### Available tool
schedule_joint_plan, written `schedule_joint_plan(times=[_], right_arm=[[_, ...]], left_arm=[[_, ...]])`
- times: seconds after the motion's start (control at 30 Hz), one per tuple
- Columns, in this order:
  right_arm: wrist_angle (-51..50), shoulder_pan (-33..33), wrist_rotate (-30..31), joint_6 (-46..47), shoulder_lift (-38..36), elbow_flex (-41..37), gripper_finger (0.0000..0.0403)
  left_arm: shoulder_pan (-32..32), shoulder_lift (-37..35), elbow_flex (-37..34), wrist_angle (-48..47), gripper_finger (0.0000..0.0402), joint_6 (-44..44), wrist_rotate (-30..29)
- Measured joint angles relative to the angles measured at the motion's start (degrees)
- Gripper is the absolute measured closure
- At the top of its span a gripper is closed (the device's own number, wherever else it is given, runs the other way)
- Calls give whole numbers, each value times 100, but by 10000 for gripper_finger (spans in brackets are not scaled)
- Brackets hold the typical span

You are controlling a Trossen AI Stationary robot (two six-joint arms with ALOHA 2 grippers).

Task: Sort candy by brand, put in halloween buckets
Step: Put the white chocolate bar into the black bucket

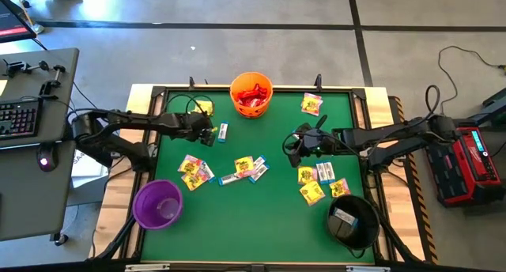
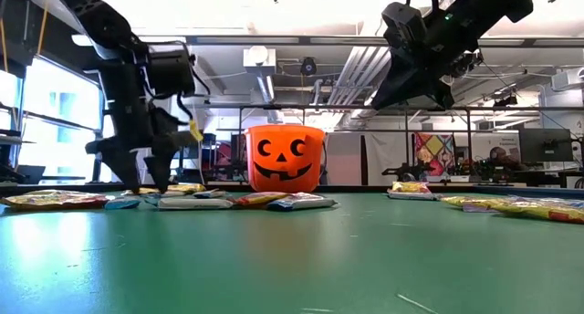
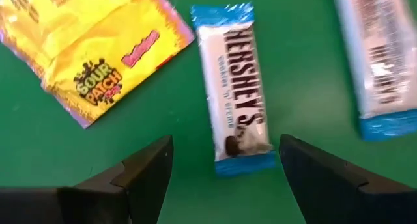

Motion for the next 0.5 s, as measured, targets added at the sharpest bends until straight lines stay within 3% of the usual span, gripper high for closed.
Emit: schedule_joint_plan(times=[0.27, 0.5], right_arm=[[21, 0, -3, 0, 0, 0, 403], [24, 0, 60, -2, 0, 0, 403]], left_arm=[[0, 357, 22, 124, 134, -95, -68], [0, 354, 17, 197, 200, 66, 63]])
